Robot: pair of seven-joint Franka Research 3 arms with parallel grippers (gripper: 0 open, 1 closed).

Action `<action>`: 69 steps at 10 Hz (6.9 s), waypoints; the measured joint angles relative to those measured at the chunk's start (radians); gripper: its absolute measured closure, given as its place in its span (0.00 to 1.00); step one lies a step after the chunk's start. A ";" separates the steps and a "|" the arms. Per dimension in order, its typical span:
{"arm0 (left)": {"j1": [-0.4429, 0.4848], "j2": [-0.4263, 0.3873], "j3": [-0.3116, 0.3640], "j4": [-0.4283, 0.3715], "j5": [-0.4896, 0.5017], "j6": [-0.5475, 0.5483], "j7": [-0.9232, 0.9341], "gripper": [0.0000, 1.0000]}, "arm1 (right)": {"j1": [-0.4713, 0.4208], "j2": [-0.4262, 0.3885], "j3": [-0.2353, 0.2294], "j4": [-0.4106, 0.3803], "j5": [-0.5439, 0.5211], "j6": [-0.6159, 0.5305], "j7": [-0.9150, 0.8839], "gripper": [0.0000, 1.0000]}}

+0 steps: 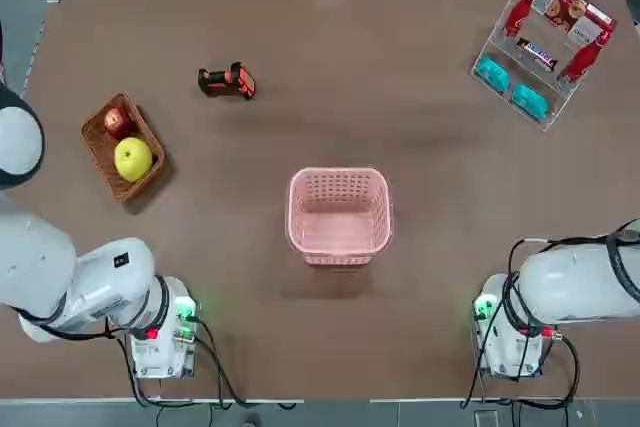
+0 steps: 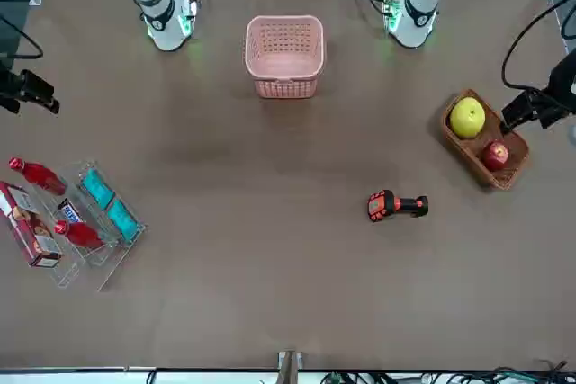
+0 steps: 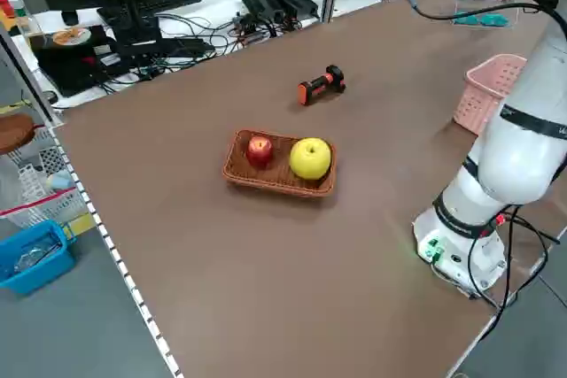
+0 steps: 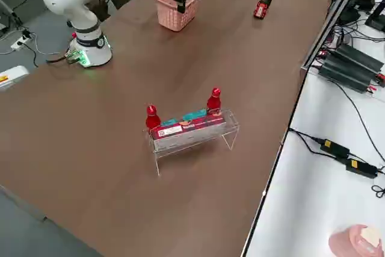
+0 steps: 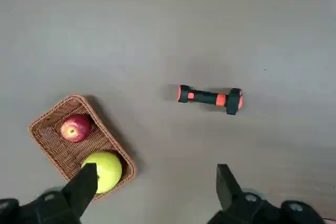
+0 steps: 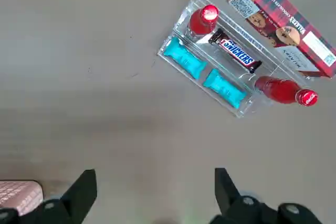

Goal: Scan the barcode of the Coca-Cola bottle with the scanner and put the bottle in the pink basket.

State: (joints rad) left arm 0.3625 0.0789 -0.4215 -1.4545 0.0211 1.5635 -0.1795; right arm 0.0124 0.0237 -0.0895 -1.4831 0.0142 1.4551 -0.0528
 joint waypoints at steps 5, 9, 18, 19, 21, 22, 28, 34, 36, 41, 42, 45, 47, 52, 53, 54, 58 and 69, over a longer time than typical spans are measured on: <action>0.001 0.001 0.001 -0.024 -0.023 0.006 -0.013 0.00 | 0.001 0.033 0.000 0.011 -0.012 0.052 -0.001 0.01; -0.027 0.006 0.004 -0.058 -0.023 0.013 -0.293 0.00 | 0.000 0.149 -0.014 0.039 -0.017 0.162 -0.096 0.01; -0.169 0.227 0.030 -0.178 -0.024 0.400 -1.234 0.00 | -0.012 0.357 -0.052 0.038 -0.011 0.421 -0.467 0.00; -0.181 0.247 0.033 -0.185 -0.024 0.438 -1.304 0.00 | -0.021 0.378 -0.059 0.038 0.006 0.427 -0.493 0.01; -0.201 0.284 0.034 -0.211 -0.007 0.512 -1.401 0.00 | -0.025 0.407 -0.065 0.038 0.023 0.469 -0.533 0.01; -0.207 0.300 0.034 -0.238 0.023 0.562 -1.424 0.00 | -0.025 0.418 -0.066 0.038 0.024 0.486 -0.542 0.02; -0.207 0.349 0.023 -0.431 0.061 0.804 -1.471 0.00 | -0.029 0.452 -0.072 0.018 0.025 0.501 -0.548 0.22; -0.190 0.407 0.022 -0.520 0.217 0.934 -1.594 0.00 | -0.030 0.454 -0.075 0.016 0.026 0.506 -0.548 0.52; -0.190 0.407 0.019 -0.522 0.218 0.942 -1.623 0.00 | -0.030 0.454 -0.080 0.016 0.056 0.512 -0.548 0.55; -0.190 0.417 0.018 -0.546 0.257 0.977 -1.634 0.00 | -0.031 0.454 -0.091 0.015 0.101 0.536 -0.555 0.51; -0.189 0.423 0.018 -0.546 0.268 0.980 -1.634 0.00 | -0.033 0.454 -0.093 0.013 0.102 0.550 -0.571 0.49; -0.187 0.437 0.018 -0.546 0.281 0.998 -1.634 0.00 | -0.034 0.454 -0.094 0.011 0.103 0.562 -0.591 0.51; -0.187 0.445 0.018 -0.546 0.283 1.011 -1.634 0.00 | -0.034 0.454 -0.094 0.009 0.103 0.567 -0.593 0.56; -0.185 0.465 0.018 -0.546 0.317 1.021 -1.634 0.00 | -0.034 0.454 -0.094 0.006 0.106 0.588 -0.597 0.68; -0.183 0.470 0.018 -0.546 0.321 1.027 -1.635 0.03 | -0.034 0.454 -0.094 0.006 0.107 0.589 -0.597 0.68; -0.179 0.472 0.018 -0.546 0.326 1.028 -1.634 0.10 | -0.034 0.454 -0.094 0.006 0.107 0.588 -0.597 0.68; -0.178 0.474 0.017 -0.547 0.373 1.028 -1.632 0.59 | -0.033 0.376 -0.094 -0.050 0.110 0.582 -0.596 0.68; -0.124 0.465 -0.117 -0.286 0.013 0.754 -1.629 0.64 | 0.020 0.203 -0.081 -0.208 0.448 0.364 -0.116 0.68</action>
State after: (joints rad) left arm 0.2384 0.5437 -0.5386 -1.7402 0.0340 2.3174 -1.8082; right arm 0.0324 0.2264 -0.1708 -1.6908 0.4625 1.8192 -0.1686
